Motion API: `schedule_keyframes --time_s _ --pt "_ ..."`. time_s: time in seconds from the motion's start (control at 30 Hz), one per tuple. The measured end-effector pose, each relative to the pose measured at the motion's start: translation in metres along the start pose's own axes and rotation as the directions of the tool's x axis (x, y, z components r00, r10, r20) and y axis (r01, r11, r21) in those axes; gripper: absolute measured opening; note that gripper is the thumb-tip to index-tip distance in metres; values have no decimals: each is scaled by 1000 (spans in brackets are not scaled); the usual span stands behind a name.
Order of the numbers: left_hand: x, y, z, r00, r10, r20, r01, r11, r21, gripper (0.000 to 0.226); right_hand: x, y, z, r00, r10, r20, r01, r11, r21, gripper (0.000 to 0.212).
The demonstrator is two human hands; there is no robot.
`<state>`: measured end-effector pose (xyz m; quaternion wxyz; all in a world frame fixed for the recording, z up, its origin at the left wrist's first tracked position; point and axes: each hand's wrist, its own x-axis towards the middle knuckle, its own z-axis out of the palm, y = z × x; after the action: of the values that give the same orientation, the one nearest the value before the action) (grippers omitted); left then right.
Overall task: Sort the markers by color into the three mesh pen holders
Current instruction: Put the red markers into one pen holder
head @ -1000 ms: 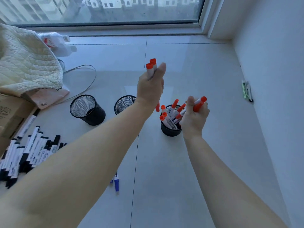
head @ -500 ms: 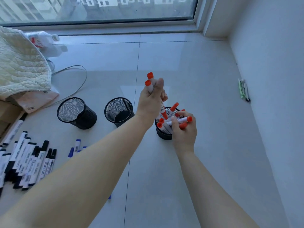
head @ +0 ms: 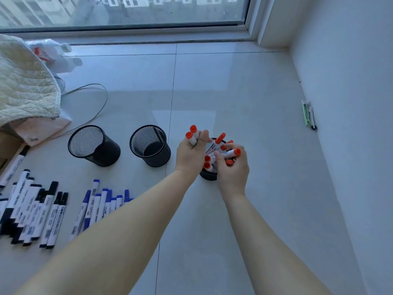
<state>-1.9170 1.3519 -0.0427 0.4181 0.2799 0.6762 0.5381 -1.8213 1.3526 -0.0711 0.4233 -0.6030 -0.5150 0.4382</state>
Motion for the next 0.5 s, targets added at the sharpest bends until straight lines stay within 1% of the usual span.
schedule_keyframes --time_s 0.07,0.13,0.23,0.27,0.33,0.37,0.43,0.5 --pt "-2 2 -2 998 43 -39 -43 999 3 11 0 -1 -2 999 -28 -15 28 1000 -10 28" --pt "-4 8 -3 988 128 -81 -128 992 12 18 0 0 -5 998 -47 -32 46 998 -32 34" --pt "-6 17 -4 948 292 -124 -283 955 84 24 -2 2 -7 994 -78 -76 70 992 -105 40" --pt "-6 18 -4 934 340 -108 -327 937 123 23 -2 2 -7 992 -94 -84 83 989 -122 41" --pt "-6 15 -5 917 400 -12 -382 885 266 15 -2 3 -8 988 -131 -81 118 981 -151 38" --pt "-5 12 -5 914 402 56 -393 846 361 16 -2 4 -8 985 -152 -75 138 976 -167 35" --pt "-3 3 -6 931 335 148 -363 797 482 21 -1 6 -9 980 -187 -70 172 968 -180 30" --pt "-3 -3 -7 951 257 170 -308 831 464 24 -1 8 -10 979 -198 -54 185 966 -181 29"
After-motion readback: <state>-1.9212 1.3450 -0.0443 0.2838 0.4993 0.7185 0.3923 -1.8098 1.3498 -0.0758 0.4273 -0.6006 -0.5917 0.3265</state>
